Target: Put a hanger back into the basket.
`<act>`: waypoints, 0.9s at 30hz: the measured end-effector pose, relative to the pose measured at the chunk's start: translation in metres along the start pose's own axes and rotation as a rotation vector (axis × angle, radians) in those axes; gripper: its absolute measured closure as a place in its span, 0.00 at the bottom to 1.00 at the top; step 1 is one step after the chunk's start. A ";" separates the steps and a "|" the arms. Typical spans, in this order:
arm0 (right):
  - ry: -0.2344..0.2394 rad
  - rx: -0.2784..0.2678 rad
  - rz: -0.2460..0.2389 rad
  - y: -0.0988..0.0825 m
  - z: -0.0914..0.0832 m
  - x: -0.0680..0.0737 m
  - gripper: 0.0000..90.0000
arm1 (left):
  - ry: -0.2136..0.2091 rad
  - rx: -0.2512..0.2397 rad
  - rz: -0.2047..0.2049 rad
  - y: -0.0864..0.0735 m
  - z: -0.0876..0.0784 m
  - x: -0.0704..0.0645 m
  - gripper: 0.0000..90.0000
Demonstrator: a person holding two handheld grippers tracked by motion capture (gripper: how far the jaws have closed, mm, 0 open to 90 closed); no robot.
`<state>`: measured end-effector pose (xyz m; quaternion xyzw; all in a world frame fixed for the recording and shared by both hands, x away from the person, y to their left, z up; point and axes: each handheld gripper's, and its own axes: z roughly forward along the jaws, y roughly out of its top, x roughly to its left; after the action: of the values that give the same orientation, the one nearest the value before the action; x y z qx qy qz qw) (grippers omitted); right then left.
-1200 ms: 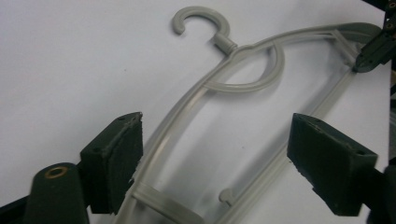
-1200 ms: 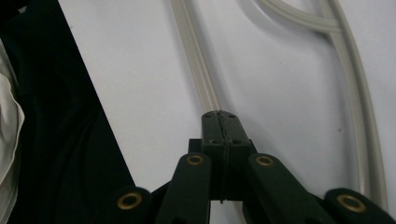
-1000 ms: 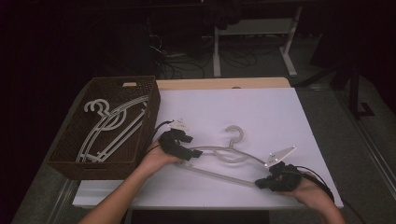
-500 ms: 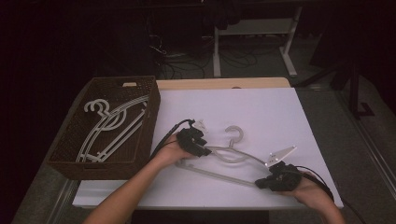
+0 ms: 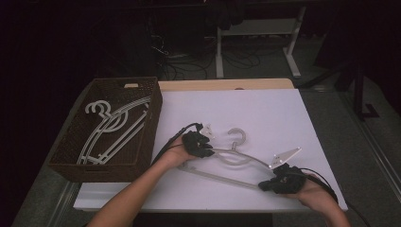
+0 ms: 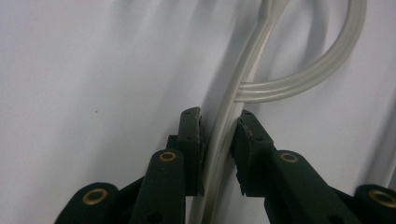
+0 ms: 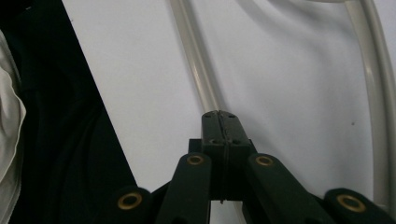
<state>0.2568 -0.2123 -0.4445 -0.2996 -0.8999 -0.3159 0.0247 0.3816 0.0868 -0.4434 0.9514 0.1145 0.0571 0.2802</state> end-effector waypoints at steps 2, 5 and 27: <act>-0.005 -0.009 -0.002 0.001 -0.001 0.000 0.99 | -0.012 0.006 0.006 -0.002 -0.001 0.000 0.84; -0.044 -0.026 0.001 0.004 -0.005 -0.002 0.99 | -0.030 0.013 -0.013 -0.003 -0.003 -0.002 0.90; -0.196 -0.243 0.069 0.030 -0.013 -0.017 0.24 | 0.124 -0.144 -0.223 0.016 -0.081 0.019 0.91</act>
<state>0.2856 -0.2104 -0.4215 -0.3606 -0.8422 -0.3908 -0.0889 0.3887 0.1202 -0.3665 0.9048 0.2321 0.0926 0.3448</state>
